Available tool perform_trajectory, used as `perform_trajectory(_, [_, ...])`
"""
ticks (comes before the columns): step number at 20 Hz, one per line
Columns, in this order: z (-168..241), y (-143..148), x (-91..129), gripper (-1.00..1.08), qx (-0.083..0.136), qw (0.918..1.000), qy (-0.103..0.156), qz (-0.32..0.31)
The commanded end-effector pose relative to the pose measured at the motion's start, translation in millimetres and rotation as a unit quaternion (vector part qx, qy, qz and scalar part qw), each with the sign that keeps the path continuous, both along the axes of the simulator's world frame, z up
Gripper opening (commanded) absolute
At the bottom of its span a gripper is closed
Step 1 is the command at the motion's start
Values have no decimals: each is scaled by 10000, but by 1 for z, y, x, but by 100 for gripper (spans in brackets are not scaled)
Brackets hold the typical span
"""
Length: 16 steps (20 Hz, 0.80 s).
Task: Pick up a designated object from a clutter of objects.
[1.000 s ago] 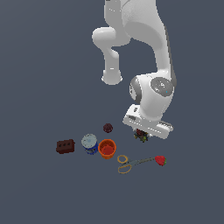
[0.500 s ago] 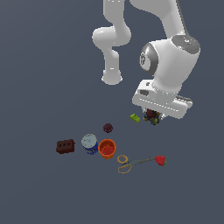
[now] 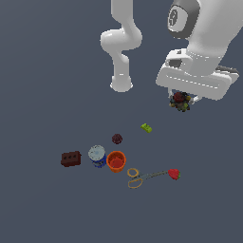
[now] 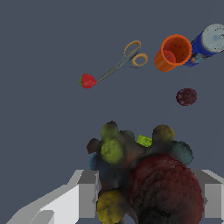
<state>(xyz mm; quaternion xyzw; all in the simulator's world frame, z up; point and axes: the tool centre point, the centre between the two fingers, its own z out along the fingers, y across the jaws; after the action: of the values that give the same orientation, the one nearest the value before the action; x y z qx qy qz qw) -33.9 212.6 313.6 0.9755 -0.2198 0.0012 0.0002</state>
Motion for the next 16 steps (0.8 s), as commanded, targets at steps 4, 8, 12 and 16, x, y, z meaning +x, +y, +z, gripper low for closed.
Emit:
perform_trajectory(4, [43, 13, -12, -100, 1, 10000, 6, -4])
perform_trajectory(8, [64, 20, -18, -100, 2, 10000, 9, -5])
perform_trajectory(12, [76, 24, -20, -100, 2, 10000, 9, -5])
perform_trajectory(16, [79, 26, -20, -100, 5, 10000, 11, -8])
